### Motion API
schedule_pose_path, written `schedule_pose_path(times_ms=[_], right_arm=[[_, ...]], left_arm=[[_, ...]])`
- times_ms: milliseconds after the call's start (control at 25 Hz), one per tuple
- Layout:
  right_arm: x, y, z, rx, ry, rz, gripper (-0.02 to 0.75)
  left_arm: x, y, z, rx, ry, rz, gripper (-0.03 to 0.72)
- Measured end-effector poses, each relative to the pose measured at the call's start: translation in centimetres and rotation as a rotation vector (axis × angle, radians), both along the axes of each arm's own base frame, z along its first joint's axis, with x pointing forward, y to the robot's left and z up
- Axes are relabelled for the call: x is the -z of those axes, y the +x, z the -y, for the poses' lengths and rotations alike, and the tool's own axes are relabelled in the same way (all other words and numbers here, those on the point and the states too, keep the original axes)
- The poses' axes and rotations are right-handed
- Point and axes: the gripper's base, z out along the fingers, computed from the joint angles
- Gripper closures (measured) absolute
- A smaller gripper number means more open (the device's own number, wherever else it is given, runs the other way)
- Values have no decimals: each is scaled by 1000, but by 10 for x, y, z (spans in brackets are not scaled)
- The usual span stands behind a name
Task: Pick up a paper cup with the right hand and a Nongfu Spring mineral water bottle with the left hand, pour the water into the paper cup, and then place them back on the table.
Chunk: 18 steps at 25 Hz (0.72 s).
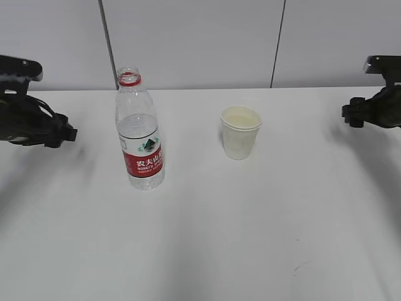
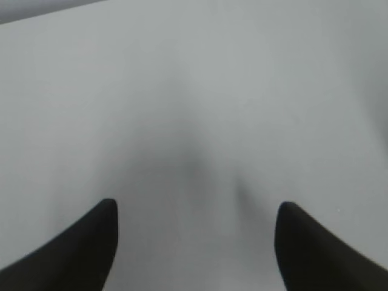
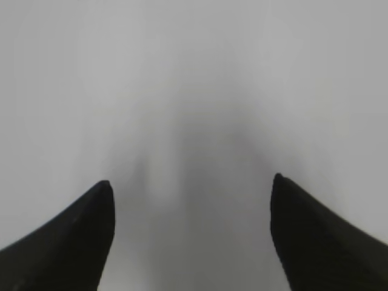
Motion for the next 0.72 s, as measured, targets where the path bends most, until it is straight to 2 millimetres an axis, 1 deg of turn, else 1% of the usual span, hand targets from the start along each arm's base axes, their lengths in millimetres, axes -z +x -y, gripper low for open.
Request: schedule_pose_path(times_ms=[120,320,440,560,720], right_arm=[[-4,0,6,60,-15,-82,148],[-11,0,10,153,20,-172,148],[-18,1,8,147,50,-234,148],[-28,5,2,99,101,-280,148],[-42,9,-3,54,156,-308,148]], left_arm=[[-8,7,-5,35,2,-72,193],[-21,12,-15,100,37,-197,193],[-29,14,-19,114,58,-267,195],[-38,16,-25,75,93,-328,195],[-48,15,-34,-31,127,-417,195]])
